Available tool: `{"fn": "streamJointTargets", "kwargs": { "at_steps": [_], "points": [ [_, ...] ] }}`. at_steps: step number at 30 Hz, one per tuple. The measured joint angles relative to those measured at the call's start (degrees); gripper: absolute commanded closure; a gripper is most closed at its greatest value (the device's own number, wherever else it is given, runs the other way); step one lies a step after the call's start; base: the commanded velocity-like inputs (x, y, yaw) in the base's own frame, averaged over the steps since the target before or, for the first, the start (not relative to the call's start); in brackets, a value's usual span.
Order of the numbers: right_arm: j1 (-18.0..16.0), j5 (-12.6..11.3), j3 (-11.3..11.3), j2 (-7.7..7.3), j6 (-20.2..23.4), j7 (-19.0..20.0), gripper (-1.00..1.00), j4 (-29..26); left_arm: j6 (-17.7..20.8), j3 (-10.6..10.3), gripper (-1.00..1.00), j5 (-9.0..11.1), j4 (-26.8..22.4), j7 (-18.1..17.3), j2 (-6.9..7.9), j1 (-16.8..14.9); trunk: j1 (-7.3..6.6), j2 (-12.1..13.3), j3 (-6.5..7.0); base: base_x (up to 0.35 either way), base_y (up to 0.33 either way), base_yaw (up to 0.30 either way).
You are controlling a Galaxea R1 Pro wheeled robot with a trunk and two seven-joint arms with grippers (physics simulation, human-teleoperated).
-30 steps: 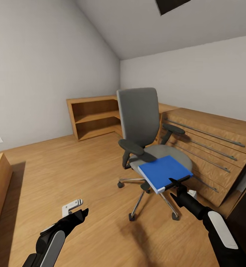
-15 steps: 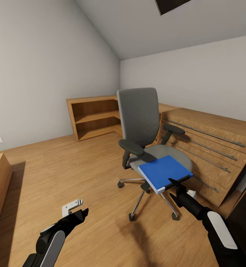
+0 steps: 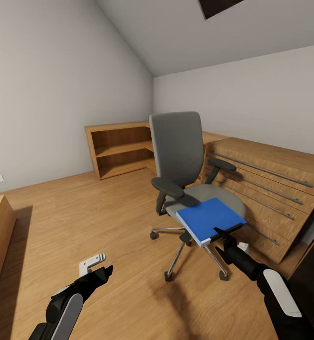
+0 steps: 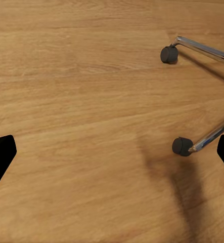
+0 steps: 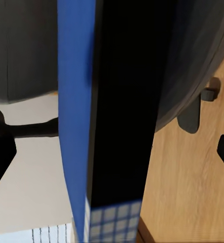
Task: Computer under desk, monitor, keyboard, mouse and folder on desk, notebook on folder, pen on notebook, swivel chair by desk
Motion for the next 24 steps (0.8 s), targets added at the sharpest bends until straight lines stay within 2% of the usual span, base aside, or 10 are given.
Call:
{"fn": "streamJointTargets", "kwargs": {
  "at_steps": [17,24],
  "points": [
    [0.01,0.00,1.06,0.00,-0.06,0.00,-1.00,0.44,0.00,0.00,-1.00,0.00,0.00,0.00,0.00,0.00,0.00,0.00,0.00,0.000,0.000,0.000],
    [-0.02,0.07,2.79,0.00,-0.05,0.07,-1.00,0.43,0.01,0.00,-1.00,0.00,0.00,0.00,0.00,0.00,0.00,0.00,0.00,0.000,0.000,0.000]
  ]
}}
